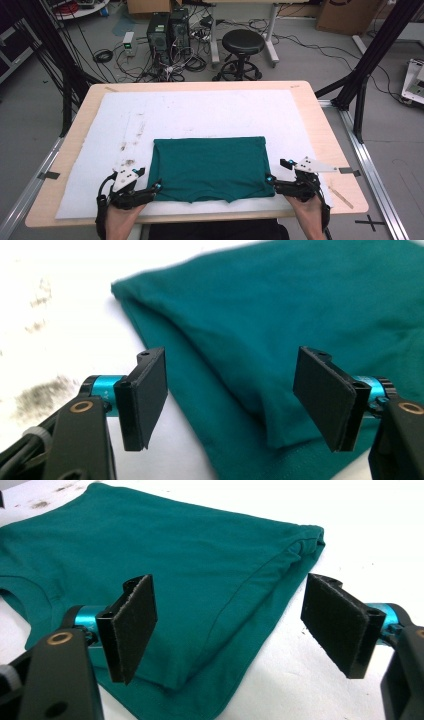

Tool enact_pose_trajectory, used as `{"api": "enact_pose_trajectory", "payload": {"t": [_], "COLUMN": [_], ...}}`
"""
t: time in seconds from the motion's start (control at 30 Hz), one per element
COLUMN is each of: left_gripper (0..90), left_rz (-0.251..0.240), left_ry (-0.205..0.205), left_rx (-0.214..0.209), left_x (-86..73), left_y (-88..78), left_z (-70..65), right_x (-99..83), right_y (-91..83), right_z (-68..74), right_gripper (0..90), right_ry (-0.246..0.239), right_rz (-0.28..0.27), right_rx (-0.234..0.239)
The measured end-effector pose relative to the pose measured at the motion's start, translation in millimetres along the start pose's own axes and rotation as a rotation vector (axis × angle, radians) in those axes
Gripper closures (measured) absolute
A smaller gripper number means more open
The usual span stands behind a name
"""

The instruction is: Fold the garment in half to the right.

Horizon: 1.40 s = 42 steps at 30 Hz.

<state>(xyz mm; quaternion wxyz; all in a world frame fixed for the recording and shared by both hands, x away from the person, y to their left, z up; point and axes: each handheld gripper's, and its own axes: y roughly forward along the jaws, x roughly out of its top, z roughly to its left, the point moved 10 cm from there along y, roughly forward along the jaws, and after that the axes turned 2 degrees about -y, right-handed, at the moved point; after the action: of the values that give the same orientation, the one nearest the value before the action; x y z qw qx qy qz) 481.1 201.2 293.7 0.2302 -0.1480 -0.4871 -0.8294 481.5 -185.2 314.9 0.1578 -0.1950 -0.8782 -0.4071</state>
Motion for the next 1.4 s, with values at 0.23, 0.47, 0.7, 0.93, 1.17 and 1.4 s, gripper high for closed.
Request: {"api": "enact_pose_trajectory", "payload": {"t": [0.23,0.47,0.7,0.93,1.17,1.4], "left_gripper": [30.7,38.7,51.9,67.6,79.4,83.7], "left_rz": [0.088,0.061,0.054,0.052,0.055,0.057], "left_ry": [-0.045,-0.075,-0.075,-0.07,-0.059,-0.041], "left_rx": [0.02,0.003,-0.042,-0.091,-0.126,-0.132], "left_x": [-25.5,-27.9,-28.4,-28.5,-27.5,-27.0], "left_y": [6.3,4.0,1.9,1.6,2.5,3.0], "left_z": [3.0,-1.5,-7.1,-12.1,-15.2,-15.7], "right_x": [-0.5,0.5,14.1,41.8,62.1,75.9], "right_y": [0.7,6.1,12.4,34.3,64.7,90.1], "right_z": [3.0,11.9,14.8,24.4,48.8,68.8], "right_gripper": [23.2,23.2,23.1,23.2,23.3,23.8], "right_ry": [-0.002,-0.022,-0.018,-0.04,-0.089,-0.134], "right_rz": [0.006,0.022,0.026,0.04,0.092,0.12], "right_rx": [0.005,0.027,0.052,0.106,0.175,0.223]}}
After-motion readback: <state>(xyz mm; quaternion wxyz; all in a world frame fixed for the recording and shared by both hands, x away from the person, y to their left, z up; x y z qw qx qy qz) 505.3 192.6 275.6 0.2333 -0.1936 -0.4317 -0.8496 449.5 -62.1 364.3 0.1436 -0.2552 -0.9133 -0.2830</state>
